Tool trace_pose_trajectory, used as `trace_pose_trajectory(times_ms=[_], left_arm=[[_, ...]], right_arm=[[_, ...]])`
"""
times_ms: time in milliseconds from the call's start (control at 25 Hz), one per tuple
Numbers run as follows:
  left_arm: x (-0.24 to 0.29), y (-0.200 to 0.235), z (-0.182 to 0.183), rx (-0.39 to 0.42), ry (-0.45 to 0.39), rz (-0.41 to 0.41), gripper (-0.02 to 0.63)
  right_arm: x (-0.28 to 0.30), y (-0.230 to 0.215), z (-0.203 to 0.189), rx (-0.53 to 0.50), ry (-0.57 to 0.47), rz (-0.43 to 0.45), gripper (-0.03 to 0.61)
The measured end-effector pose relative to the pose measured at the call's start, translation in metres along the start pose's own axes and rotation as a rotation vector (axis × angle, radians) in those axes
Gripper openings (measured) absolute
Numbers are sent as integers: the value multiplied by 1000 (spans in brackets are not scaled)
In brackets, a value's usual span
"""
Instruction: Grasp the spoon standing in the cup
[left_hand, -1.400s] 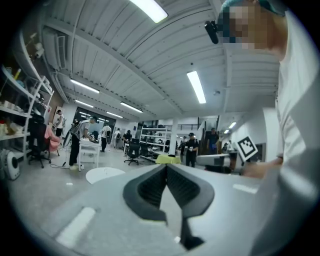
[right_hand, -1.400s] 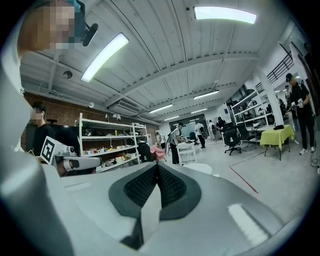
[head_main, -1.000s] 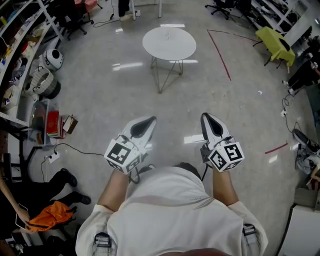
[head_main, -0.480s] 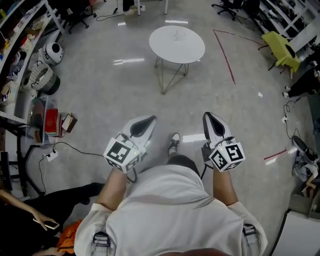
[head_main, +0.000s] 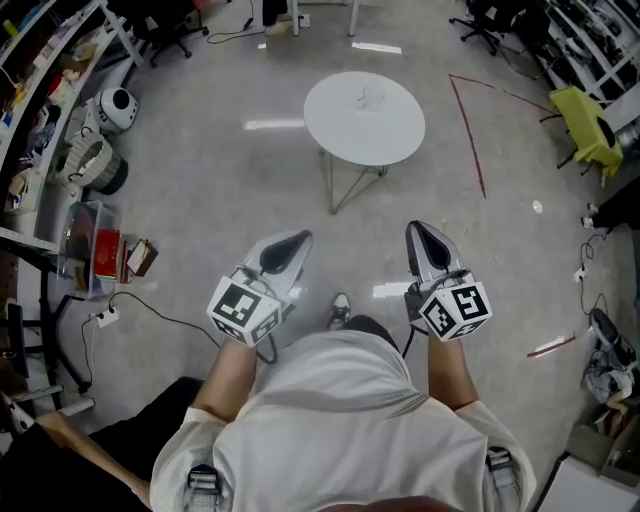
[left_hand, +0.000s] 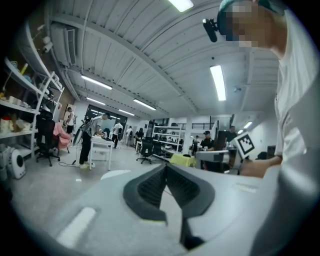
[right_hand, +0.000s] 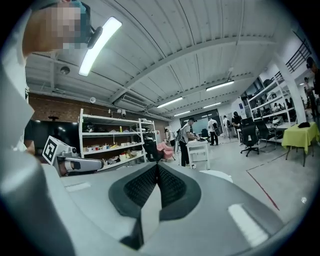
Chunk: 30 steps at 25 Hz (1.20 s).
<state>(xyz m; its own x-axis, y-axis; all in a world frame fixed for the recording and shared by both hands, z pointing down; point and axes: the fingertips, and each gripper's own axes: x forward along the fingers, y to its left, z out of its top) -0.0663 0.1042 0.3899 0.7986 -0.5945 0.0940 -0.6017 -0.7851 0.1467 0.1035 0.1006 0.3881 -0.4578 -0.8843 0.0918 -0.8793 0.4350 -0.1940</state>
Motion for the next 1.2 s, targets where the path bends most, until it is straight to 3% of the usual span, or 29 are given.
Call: trace_pose_trajectory(times_ms=[360, 760, 1200], left_arm=[[135, 54, 22, 15, 2, 37, 2], [201, 130, 34, 15, 12, -9, 2], [250, 321, 76, 16, 37, -143, 2]], right_arm=[[83, -137, 27, 24, -10, 9, 5], [165, -172, 34, 6, 17, -4, 5], [341, -172, 64, 18, 20, -144, 6]])
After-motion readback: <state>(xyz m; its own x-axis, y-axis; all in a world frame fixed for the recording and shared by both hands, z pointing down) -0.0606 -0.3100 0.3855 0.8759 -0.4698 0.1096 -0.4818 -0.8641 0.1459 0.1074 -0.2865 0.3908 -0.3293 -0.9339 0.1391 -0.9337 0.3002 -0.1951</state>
